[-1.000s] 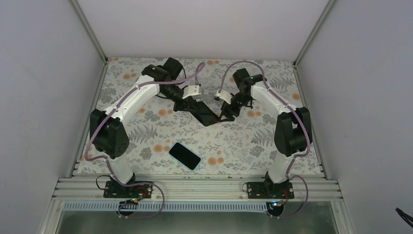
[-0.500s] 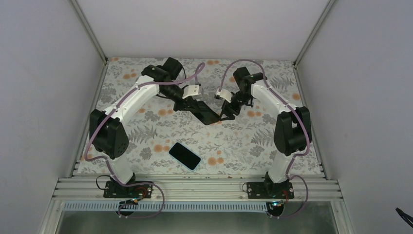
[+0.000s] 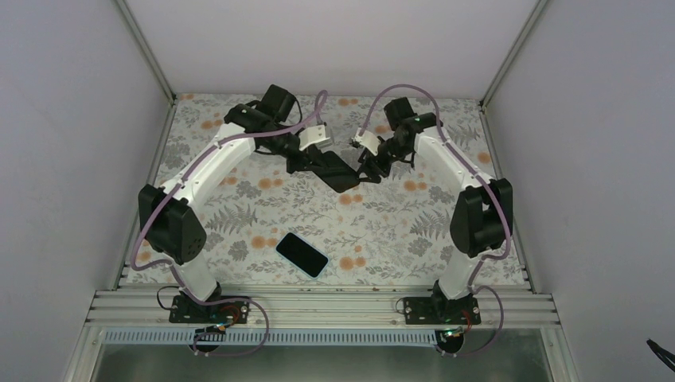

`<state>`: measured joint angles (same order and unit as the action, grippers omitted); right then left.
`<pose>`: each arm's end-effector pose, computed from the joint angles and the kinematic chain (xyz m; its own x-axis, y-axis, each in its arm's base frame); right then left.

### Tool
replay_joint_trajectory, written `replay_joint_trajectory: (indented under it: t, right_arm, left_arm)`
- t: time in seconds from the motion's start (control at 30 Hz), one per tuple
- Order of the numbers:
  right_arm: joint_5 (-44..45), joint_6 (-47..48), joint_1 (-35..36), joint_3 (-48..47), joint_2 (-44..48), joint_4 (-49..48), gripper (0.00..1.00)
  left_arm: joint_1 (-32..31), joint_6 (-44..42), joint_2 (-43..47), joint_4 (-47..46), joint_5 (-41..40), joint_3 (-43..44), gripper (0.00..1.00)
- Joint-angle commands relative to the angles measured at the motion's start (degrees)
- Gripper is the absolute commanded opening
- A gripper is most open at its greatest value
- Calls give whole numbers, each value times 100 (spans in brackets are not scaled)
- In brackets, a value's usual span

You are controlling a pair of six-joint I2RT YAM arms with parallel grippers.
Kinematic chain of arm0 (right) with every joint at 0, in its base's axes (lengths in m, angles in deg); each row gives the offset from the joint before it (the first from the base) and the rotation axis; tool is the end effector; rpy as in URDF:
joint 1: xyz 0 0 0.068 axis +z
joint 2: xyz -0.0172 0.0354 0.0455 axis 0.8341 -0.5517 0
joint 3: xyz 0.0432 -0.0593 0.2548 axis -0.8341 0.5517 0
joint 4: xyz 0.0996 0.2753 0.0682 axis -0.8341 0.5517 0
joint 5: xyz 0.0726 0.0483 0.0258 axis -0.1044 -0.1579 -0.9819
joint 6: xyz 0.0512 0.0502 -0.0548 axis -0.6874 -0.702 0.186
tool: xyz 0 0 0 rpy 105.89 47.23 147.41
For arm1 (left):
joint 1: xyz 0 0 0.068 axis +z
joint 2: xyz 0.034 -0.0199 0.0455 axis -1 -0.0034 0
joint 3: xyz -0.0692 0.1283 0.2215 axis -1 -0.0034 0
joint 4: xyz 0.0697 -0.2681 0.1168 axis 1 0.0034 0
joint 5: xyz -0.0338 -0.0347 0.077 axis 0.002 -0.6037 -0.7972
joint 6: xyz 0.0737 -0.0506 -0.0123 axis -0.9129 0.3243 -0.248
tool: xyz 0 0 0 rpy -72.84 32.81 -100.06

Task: Take the phone out of the phone case
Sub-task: Remove the phone case from the phone.

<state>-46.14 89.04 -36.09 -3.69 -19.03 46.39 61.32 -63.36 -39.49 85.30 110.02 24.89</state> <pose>0.3708 0.1880 0.2199 -0.3113 -0.7344 -0.6031 -0.9500 0.2575 0.1768 0.3345 -0.2455 0.2944 -0.1645 0.6343 -0.7554 0.9854 0.0709 -0.1550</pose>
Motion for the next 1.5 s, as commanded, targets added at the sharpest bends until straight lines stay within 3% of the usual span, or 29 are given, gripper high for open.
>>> replay_joint_trajectory:
  t: [0.0,0.1,0.2,0.27,0.37,0.6,0.7,0.8,0.9,1.17,1.23,1.3,1.4,1.47]
  right_arm:
    - [-1448,-425,278,-311,369,-943,73]
    - [-2175,-67,286,-596,223,-457,73]
    - [-2963,894,330,-1205,-209,1043,74]
    - [-3238,1162,391,-1471,-460,1471,72]
    - [-3299,1283,572,-1247,-428,1480,68]
    - [-3630,1178,818,-987,-398,1480,65]
    - [-3779,1030,927,-934,-402,1480,73]
    - [-3867,840,1195,-901,-460,1480,75]
    - [-3873,704,1515,-862,-523,1480,72]
    - [-3940,637,1868,-710,-531,1480,75]
    - [-4043,647,1885,-683,-494,1480,67]
    - [-4163,691,1888,-629,-455,1480,48]
    - [-4210,731,1895,-562,-402,1480,39]
    - [-4223,796,1895,-518,-339,1473,19]
  left_arm:
    - [-268,444,-64,-872,1014,274,2]
    - [-188,912,123,-1710,776,-77,2]
    - [-147,1148,374,-2776,-264,-405,2]
    - [30,1388,473,-3421,-590,-547,2]
    - [340,1816,478,-4143,-710,-567,2]
    - [388,2132,851,-5755,-1351,-1156,2]
    - [403,2253,1061,-6586,-1416,-1609,2]
    - [397,2326,1184,-7361,-1614,-1973,2]
    - [391,2270,1144,-7787,-1934,-2035,2]
    - [346,2002,1015,-8267,-2240,-1919,2]
    - [306,1900,986,-8346,-2340,-1941,2]
    - [300,1844,932,-8330,-2359,-1902,2]
    - [303,1793,897,-8352,-2434,-1909,2]
    - [300,1785,881,-8321,-2516,-1891,2]
